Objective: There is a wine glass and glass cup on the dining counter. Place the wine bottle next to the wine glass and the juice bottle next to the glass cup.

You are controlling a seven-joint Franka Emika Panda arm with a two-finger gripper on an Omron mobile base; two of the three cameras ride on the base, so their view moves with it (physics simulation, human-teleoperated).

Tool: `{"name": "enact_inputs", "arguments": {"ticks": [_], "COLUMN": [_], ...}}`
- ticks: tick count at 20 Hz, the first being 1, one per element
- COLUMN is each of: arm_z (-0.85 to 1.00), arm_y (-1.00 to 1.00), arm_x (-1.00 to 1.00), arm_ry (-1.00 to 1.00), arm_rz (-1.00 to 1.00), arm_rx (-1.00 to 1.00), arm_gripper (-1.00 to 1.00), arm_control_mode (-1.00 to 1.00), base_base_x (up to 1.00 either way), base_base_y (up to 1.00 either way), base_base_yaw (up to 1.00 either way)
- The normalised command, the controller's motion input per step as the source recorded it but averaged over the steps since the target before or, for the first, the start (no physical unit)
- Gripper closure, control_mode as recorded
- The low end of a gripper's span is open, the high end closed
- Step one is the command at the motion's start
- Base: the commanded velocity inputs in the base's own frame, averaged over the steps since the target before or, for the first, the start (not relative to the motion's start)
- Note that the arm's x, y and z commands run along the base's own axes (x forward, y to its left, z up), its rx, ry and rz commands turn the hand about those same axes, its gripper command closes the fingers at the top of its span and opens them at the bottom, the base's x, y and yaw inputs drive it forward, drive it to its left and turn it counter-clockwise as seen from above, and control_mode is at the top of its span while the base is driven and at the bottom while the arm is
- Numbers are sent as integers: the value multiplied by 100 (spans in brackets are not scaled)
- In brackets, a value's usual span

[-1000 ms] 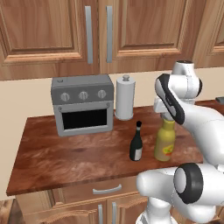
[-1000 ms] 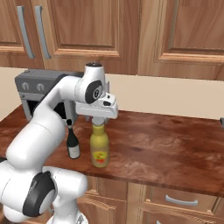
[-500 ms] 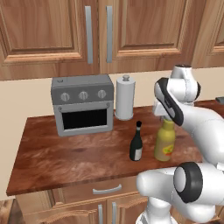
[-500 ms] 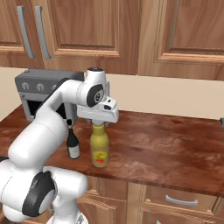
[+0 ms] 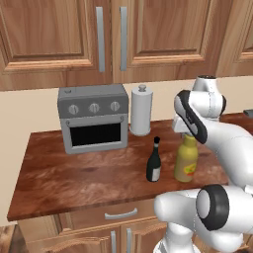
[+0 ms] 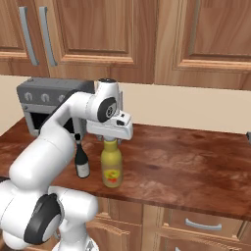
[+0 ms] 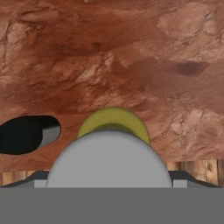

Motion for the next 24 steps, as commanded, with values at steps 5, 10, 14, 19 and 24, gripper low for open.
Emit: {"name": "enact_inputs", "arguments": {"ticks": [5,10,14,19,24], "arm_z": [30,39,34,18,2], "arm_y": [-1,0,0,0,0], "arm_x": [-16,-38,-39,-35,-8], "arm_ry": [1,3,0,-3,-1], "arm_rz": [-3,-3,0,0,0], "arm_rx": [6,3,0,0,0], "arm_gripper": [100,100,100,100,100], "arm_control_mode": [-100,-100,-100,-100,-100], "base_base_x": [0,0,0,0,0], "base_base_y": [0,0,0,0,0], "base_base_yaw": [0,0,0,0,0]}}
